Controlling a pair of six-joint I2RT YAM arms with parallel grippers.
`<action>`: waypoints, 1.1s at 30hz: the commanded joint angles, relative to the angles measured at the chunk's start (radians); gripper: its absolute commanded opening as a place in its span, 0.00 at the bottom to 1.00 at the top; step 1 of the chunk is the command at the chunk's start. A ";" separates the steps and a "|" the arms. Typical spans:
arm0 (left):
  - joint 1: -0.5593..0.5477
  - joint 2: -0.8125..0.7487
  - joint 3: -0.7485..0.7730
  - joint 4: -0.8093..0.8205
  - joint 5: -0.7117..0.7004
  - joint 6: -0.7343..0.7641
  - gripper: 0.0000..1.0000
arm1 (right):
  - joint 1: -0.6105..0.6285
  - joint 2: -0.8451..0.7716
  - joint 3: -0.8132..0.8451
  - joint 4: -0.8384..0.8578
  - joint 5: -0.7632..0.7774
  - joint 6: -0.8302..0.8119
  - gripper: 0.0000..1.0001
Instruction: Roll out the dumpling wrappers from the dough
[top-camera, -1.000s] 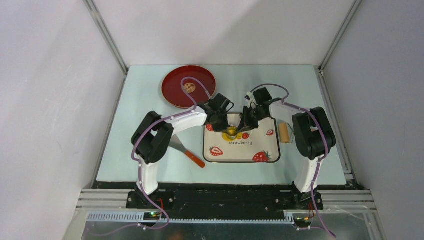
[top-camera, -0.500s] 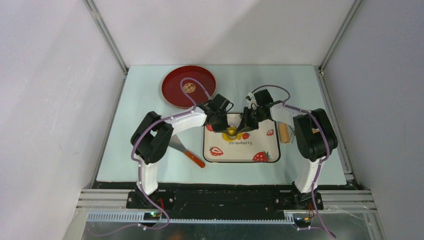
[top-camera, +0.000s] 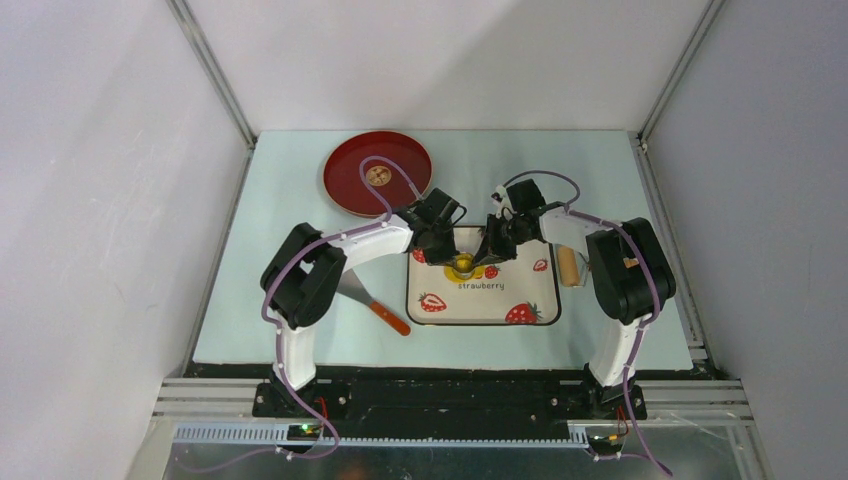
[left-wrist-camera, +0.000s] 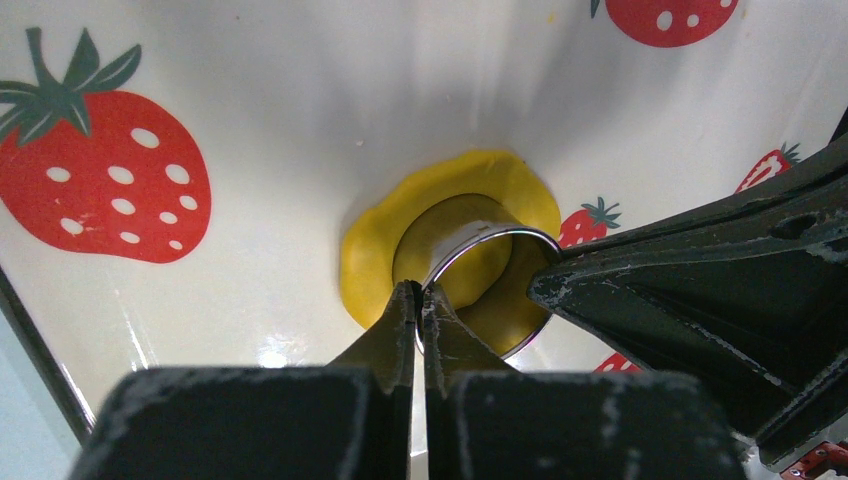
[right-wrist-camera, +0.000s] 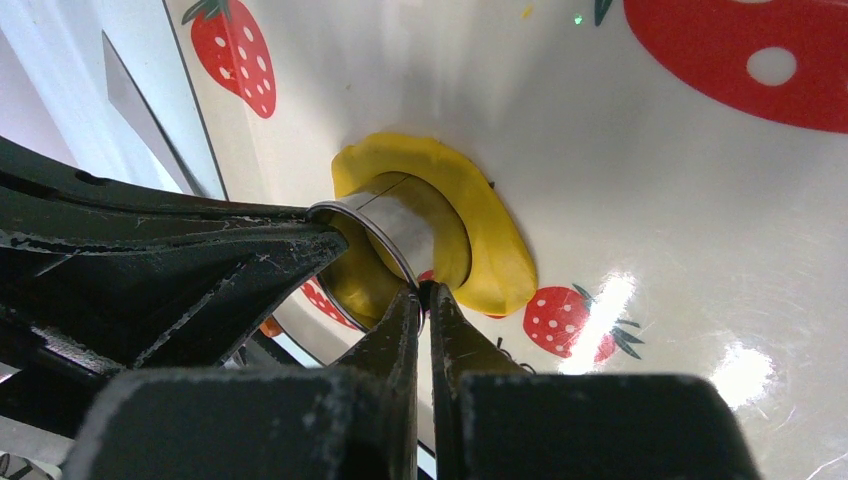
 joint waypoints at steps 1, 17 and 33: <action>-0.019 0.043 -0.036 0.012 0.035 -0.039 0.00 | 0.091 0.132 -0.081 -0.048 0.077 0.017 0.00; -0.019 0.050 -0.031 0.012 0.035 -0.030 0.00 | 0.070 0.147 -0.110 -0.029 0.031 0.046 0.00; -0.019 0.055 -0.023 -0.002 0.024 -0.034 0.00 | 0.074 0.170 -0.110 -0.090 0.098 0.042 0.00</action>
